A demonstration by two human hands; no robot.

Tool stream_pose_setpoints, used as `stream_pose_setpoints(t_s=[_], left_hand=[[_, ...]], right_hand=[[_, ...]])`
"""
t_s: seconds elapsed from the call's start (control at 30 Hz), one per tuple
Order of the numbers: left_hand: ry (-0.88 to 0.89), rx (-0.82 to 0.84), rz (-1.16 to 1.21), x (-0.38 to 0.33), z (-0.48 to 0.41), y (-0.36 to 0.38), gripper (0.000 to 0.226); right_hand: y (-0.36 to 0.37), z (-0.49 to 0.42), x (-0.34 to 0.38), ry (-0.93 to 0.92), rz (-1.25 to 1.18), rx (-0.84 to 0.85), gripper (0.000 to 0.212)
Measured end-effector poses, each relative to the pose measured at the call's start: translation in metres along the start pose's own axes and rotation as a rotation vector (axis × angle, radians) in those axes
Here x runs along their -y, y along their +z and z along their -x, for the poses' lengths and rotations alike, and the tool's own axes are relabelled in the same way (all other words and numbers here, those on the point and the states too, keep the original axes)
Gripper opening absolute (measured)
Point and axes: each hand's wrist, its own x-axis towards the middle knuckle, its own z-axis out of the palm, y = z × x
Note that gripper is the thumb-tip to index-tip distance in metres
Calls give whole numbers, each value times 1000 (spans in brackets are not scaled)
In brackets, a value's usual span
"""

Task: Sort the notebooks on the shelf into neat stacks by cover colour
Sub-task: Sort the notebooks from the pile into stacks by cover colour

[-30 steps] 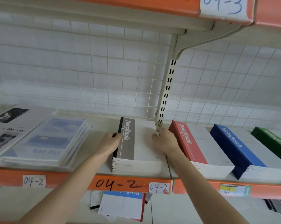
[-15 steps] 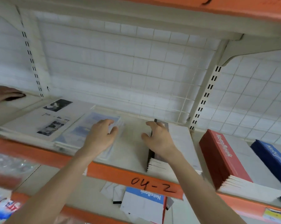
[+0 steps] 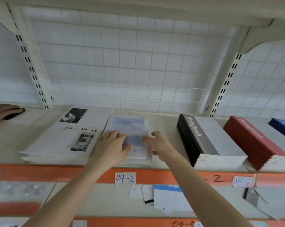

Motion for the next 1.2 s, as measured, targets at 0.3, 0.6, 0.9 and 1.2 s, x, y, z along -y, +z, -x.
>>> stream_pose_setpoints(t_s=[0.3,0.6,0.9,1.2], left_hand=[[-6,-164,29,2,7,14,46],[0,-202,99,3,4,18,45],[11,-153,184,1,7,8,73],[-291,-74,1155,8,-26,-23,64]], right_hand=[[7,-17,23,162,58,-1,24],[10,-38,14,263,-73,73,47],[15,-38,6,139,-339,51,27],[-20,-13,2,-152,-578,-20,63]])
